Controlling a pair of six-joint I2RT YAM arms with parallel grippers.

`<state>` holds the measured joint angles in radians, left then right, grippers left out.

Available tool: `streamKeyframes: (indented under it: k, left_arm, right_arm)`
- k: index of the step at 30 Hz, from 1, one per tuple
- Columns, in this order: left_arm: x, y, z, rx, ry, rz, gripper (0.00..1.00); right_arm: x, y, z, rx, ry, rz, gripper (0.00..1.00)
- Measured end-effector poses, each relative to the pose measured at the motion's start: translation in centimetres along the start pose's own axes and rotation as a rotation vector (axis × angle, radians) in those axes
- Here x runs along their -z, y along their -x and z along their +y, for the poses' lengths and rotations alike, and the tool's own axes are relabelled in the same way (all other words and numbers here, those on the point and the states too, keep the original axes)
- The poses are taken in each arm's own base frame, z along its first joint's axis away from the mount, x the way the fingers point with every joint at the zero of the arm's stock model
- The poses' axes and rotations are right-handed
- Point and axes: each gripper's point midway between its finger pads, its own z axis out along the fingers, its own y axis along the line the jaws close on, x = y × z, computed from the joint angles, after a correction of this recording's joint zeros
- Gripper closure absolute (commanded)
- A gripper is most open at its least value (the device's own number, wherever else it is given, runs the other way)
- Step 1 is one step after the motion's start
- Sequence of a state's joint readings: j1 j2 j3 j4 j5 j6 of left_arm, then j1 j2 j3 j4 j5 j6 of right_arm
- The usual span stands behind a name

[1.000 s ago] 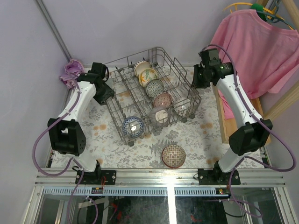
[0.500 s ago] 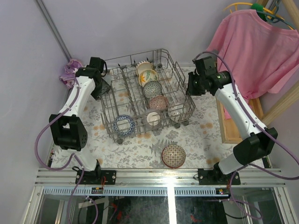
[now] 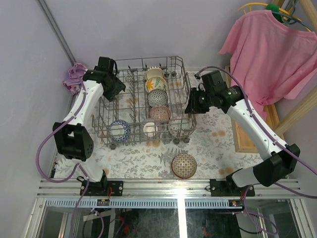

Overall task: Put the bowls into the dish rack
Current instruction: Adjust the dish rack at the center of the board.

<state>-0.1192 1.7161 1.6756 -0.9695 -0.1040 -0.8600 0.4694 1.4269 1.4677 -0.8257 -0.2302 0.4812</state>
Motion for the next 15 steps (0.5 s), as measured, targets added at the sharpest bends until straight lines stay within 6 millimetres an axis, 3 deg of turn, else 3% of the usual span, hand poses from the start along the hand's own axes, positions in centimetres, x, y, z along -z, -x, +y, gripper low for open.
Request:
streamKeyframes:
  k: [6,12,15]
  left_arm:
    - [0.3,0.3,-0.7,0.018,-0.029,-0.001,0.44]
    - [0.8,0.3,-1.2,0.024,-0.051,0.002,0.41]
    - [1.5,0.3,-1.5,0.025,-0.073,0.002,0.39]
  right_arm:
    - [0.3,-0.5,1.1,0.009,0.035,0.027,0.53]
    - [1.4,1.4,1.6,0.022,0.031,-0.002,0.36]
    - [2.5,2.9,1.4,0.018,0.027,-0.042,0.33]
